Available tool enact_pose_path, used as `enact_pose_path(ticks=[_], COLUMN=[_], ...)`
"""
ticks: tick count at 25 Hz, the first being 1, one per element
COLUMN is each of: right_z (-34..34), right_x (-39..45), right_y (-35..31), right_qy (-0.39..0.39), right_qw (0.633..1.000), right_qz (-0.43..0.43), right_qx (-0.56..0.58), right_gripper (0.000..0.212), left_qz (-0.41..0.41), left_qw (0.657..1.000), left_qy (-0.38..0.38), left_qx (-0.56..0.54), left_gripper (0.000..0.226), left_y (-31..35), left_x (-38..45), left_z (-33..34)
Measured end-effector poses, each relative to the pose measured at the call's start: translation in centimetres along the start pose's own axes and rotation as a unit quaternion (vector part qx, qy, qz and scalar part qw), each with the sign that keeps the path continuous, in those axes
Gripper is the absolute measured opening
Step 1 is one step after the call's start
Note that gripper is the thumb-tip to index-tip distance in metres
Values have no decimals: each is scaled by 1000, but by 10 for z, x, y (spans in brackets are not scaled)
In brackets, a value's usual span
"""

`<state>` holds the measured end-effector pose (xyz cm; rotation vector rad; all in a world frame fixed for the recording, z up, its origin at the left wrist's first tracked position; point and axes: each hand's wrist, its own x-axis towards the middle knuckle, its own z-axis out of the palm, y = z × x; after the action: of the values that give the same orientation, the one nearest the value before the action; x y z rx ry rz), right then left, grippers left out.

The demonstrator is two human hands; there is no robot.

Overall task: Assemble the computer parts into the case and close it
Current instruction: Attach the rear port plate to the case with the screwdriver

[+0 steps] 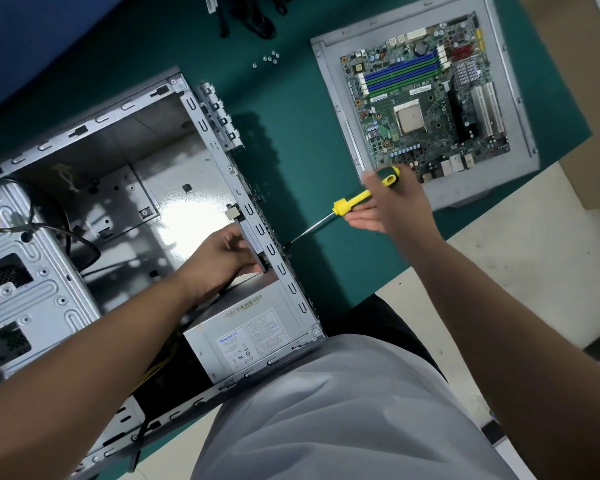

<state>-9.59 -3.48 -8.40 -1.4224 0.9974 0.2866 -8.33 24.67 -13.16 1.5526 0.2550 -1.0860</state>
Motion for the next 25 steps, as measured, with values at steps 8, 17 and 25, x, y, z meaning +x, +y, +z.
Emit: enact_pose_path(ticks=[8,17,25], right_z=[-18,-32,-24], right_x=[19,31,33], right_y=[-19,-35,-47], right_qy=[19,-91,-130], right_qw=[982,989,987], right_qz=[-39,35,51], right_qx=[-184,-111,-79], right_gripper=[32,20,28], left_qz=[2,6,5], left_qw=[1000,1000,999], left_qy=[-2,-5,-4], left_qx=[-5,-16,-45], left_gripper=[26,25,26], left_y=[1,-3,-7], left_x=[1,2,4], left_z=[0,-1,-1])
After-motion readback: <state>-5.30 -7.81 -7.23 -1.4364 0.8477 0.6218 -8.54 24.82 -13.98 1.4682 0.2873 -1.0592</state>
